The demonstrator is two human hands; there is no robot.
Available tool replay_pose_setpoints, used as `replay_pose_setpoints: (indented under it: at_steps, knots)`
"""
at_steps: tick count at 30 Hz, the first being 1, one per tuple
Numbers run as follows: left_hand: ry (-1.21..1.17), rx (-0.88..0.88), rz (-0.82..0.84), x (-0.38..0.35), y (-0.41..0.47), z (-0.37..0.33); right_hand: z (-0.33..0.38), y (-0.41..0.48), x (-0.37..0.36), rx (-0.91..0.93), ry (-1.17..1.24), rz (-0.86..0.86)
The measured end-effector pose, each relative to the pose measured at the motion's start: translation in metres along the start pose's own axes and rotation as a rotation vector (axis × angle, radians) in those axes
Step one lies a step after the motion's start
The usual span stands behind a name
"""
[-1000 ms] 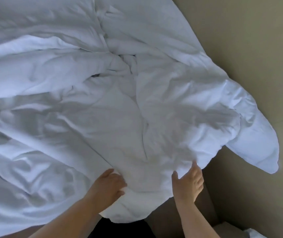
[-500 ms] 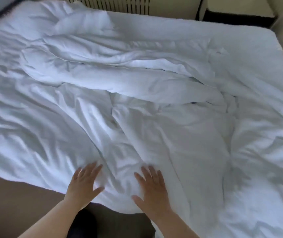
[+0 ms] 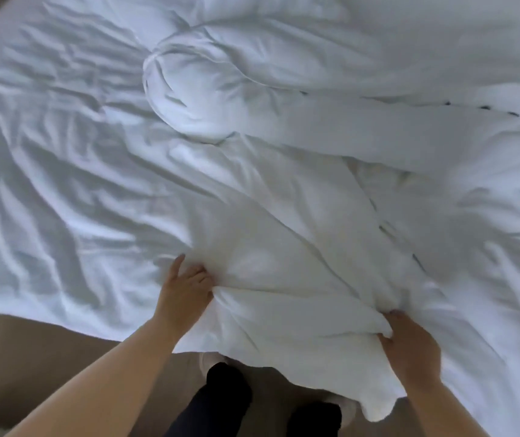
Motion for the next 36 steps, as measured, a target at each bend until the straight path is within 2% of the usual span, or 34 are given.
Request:
replay_pose_setpoints:
  at_steps: [3,4,5,7,9,10,11,12,13,14,17,20,22,25,28,32,34,36]
  knots:
    - [-0.215,0.134,-0.051,0.033,0.006,0.022,0.031,-0.029,0.03,0.048,0.191,-0.258]
    - [-0.264,0.247,-0.024,0.043,0.005,0.04,0.048,-0.043,0.036,0.114,0.21,-0.358]
    - [-0.278,0.311,0.011,0.046,-0.003,0.06,0.071,-0.056,0.029,0.212,0.2,-0.36]
    - [-0.204,0.313,-0.031,0.05,-0.022,0.101,0.112,-0.069,-0.005,0.369,0.089,-0.201]
    - [-0.149,0.327,0.038,0.043,-0.052,0.131,0.129,-0.063,-0.041,0.45,-0.031,-0.058]
    - [-0.175,0.315,0.086,0.039,-0.066,0.135,0.135,-0.06,-0.056,0.449,-0.112,0.029]
    - [-0.194,0.25,0.087,0.035,-0.077,0.134,0.138,-0.055,-0.067,0.413,-0.19,0.139]
    - [-0.193,0.157,0.058,0.032,-0.085,0.128,0.145,-0.047,-0.064,0.361,-0.202,0.178]
    - [-0.226,0.134,0.106,0.031,-0.091,0.121,0.153,-0.042,-0.06,0.338,-0.213,0.196]
    - [-0.257,0.152,0.15,0.031,-0.094,0.115,0.161,-0.042,-0.051,0.35,-0.216,0.139]
    - [-0.465,0.382,0.157,0.019,-0.098,0.117,0.183,-0.04,-0.03,0.441,-0.168,-0.017]
    - [-0.735,0.583,0.042,0.028,-0.11,0.136,0.219,-0.038,-0.03,0.52,-0.132,0.051]
    - [-0.793,0.69,0.022,0.029,-0.124,0.16,0.247,-0.039,-0.03,0.583,-0.148,-0.009]
    - [-0.806,0.832,0.049,0.019,-0.149,0.217,0.305,-0.044,-0.032,0.686,-0.162,0.012]
    - [-0.811,0.98,0.104,-0.001,-0.173,0.294,0.382,-0.034,-0.043,0.749,-0.193,-0.063]
    - [-0.741,0.999,0.13,-0.014,-0.188,0.407,0.516,-0.015,-0.096,0.779,-0.3,-0.11]
    - [-0.674,1.017,0.157,-0.014,-0.194,0.466,0.562,-0.013,-0.141,0.664,-0.324,0.038]
    - [-0.632,1.073,0.143,-0.011,-0.198,0.525,0.576,-0.005,-0.173,0.552,-0.291,0.045]
Point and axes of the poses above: each hand's wrist, its own y-axis towards the middle knuckle, its own x-axis out of the back of the hand, z = x × y, the point moved 8 cm from there along y, towards the middle knuckle, and after that the axes turned 4 degrees about x, right-handed, at the moved point
